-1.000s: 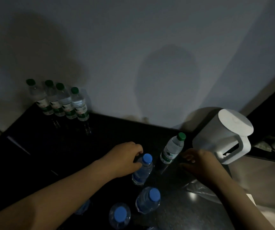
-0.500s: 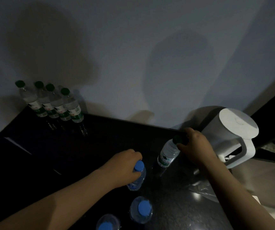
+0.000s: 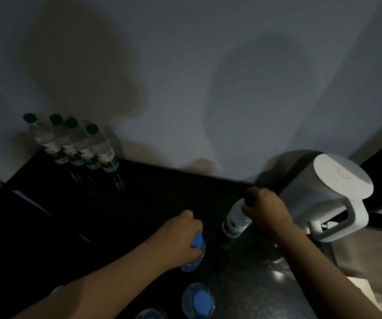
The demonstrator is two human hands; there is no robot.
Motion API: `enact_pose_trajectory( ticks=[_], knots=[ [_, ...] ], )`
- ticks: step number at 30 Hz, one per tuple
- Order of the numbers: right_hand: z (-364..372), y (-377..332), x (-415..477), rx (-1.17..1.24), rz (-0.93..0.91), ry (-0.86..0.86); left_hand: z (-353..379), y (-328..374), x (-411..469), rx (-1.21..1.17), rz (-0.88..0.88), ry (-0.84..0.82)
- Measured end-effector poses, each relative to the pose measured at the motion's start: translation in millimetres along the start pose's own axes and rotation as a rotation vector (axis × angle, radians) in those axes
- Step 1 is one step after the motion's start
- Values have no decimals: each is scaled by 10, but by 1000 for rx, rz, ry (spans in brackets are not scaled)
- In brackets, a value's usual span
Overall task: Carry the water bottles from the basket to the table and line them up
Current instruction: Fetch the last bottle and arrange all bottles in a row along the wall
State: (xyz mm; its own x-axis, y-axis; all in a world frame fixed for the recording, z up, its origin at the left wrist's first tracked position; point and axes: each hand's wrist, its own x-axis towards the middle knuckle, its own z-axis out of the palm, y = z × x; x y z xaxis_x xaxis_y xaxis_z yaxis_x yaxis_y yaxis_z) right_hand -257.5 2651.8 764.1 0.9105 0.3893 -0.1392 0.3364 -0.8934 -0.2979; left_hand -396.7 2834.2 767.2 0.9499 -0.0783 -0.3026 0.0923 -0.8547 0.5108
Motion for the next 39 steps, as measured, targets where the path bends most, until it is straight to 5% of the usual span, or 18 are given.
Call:
enact_pose_trajectory(
  ticks=[17, 39],
  knots=[
    [142, -410, -409, 157, -56, 75, -165, -491, -488, -83, 0, 171],
    [-27, -2501, -566, 68, -383, 55, -1205, -1674, -1845, -173, 31, 585]
  ],
)
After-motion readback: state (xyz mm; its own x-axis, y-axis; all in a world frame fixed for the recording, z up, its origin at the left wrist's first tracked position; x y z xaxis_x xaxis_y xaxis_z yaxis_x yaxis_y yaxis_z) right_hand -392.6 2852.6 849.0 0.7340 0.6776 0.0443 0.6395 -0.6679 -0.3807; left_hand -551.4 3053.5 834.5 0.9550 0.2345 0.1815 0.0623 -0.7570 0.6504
